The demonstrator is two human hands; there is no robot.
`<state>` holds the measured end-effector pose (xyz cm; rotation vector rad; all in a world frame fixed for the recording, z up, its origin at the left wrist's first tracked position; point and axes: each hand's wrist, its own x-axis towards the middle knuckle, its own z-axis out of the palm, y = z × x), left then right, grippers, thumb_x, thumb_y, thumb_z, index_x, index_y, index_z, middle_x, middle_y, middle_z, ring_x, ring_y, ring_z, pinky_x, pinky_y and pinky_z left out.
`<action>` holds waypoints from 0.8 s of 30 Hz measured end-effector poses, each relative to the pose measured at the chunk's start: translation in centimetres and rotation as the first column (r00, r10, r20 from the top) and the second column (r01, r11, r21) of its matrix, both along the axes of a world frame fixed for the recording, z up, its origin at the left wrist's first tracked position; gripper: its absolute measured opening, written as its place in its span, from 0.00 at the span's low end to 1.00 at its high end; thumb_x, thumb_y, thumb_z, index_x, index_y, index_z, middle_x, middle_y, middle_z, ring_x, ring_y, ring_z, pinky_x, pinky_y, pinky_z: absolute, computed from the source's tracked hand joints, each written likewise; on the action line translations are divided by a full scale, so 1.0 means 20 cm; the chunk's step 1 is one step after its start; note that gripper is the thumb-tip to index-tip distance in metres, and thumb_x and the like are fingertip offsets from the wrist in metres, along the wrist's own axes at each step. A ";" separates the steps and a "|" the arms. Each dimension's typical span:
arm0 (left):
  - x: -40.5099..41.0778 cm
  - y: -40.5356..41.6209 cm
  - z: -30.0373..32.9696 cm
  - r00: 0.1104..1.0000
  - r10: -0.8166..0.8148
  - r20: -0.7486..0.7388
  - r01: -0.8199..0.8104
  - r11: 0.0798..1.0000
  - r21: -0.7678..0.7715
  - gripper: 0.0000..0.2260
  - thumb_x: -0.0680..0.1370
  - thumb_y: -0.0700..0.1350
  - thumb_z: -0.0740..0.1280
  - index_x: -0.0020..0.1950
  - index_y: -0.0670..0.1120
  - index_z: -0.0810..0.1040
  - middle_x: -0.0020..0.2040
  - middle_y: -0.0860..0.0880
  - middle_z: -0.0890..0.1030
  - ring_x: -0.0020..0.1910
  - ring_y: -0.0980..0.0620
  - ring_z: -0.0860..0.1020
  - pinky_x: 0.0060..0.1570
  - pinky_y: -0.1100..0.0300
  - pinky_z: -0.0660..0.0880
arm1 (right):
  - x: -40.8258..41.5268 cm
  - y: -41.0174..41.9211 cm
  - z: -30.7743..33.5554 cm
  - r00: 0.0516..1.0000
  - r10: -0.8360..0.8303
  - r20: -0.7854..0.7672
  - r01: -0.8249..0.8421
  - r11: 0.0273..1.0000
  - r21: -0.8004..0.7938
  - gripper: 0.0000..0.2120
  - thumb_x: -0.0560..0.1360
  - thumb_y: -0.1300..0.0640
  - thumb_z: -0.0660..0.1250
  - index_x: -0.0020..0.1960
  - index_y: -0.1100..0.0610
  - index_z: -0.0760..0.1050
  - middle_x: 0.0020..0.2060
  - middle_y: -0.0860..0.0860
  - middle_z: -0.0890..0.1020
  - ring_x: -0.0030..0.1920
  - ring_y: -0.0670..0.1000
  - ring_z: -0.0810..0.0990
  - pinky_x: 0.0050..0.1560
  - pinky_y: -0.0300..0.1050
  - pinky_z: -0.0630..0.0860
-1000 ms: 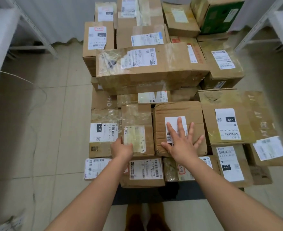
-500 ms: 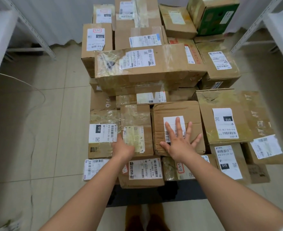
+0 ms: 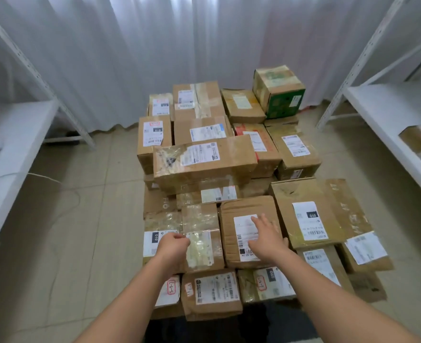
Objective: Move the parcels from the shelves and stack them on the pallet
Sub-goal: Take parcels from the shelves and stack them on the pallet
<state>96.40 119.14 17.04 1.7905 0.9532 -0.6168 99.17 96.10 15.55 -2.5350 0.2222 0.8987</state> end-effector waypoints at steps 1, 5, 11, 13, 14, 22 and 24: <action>0.01 -0.01 0.06 1.000 -0.007 0.011 0.007 1.000 -0.007 0.09 0.81 0.40 0.62 0.60 0.43 0.74 0.51 0.46 0.77 0.49 0.45 0.79 0.55 0.49 0.79 | 0.00 -0.01 0.05 1.000 -0.014 0.008 0.014 1.000 0.014 0.34 0.78 0.55 0.62 0.79 0.47 0.51 0.80 0.47 0.47 0.79 0.57 0.46 0.75 0.65 0.51; 0.06 -0.06 0.28 0.997 -0.043 0.071 0.047 0.998 -0.050 0.09 0.81 0.40 0.61 0.61 0.42 0.75 0.53 0.43 0.78 0.45 0.46 0.80 0.47 0.53 0.79 | -0.02 -0.04 0.27 0.994 -0.083 0.069 0.078 0.994 0.076 0.34 0.77 0.55 0.63 0.79 0.49 0.53 0.79 0.51 0.52 0.78 0.57 0.51 0.75 0.62 0.56; 0.10 -0.26 0.60 0.987 -0.079 0.142 0.101 0.982 -0.161 0.07 0.81 0.38 0.61 0.56 0.39 0.76 0.49 0.41 0.80 0.40 0.47 0.78 0.36 0.59 0.77 | -0.07 -0.20 0.65 0.965 -0.194 0.177 0.166 0.973 0.158 0.30 0.79 0.55 0.63 0.78 0.54 0.57 0.77 0.52 0.61 0.75 0.56 0.61 0.74 0.52 0.62; 0.12 -0.35 0.66 0.980 -0.114 0.165 0.143 0.974 -0.177 0.07 0.80 0.39 0.63 0.56 0.39 0.77 0.45 0.42 0.79 0.39 0.47 0.78 0.35 0.58 0.76 | -0.12 -0.28 0.76 0.947 -0.258 0.191 0.223 0.957 0.187 0.29 0.79 0.56 0.63 0.78 0.54 0.58 0.77 0.52 0.61 0.75 0.56 0.63 0.73 0.53 0.63; 0.12 -0.40 0.70 0.974 -0.140 0.179 0.173 0.968 -0.180 0.07 0.81 0.40 0.63 0.55 0.39 0.78 0.45 0.42 0.79 0.38 0.47 0.78 0.35 0.58 0.76 | -0.15 -0.33 0.82 0.939 -0.282 0.197 0.246 0.951 0.187 0.29 0.80 0.56 0.62 0.78 0.53 0.58 0.77 0.53 0.61 0.74 0.56 0.63 0.73 0.53 0.64; 0.12 -0.93 1.04 0.914 -0.331 0.235 0.384 0.892 -0.236 0.05 0.80 0.40 0.65 0.50 0.39 0.78 0.42 0.42 0.81 0.39 0.47 0.79 0.37 0.57 0.76 | -0.50 -0.80 1.14 0.857 -0.469 0.213 0.446 0.882 0.152 0.26 0.80 0.53 0.62 0.76 0.56 0.63 0.74 0.54 0.68 0.71 0.55 0.69 0.66 0.44 0.67; 0.12 -1.09 1.11 0.897 -0.361 0.255 0.419 0.878 -0.232 0.05 0.81 0.42 0.65 0.52 0.40 0.78 0.46 0.42 0.82 0.41 0.46 0.80 0.40 0.56 0.78 | -0.60 -0.94 1.23 0.823 -0.517 0.233 0.494 0.856 0.155 0.23 0.80 0.54 0.62 0.74 0.57 0.66 0.72 0.54 0.70 0.69 0.55 0.71 0.64 0.43 0.68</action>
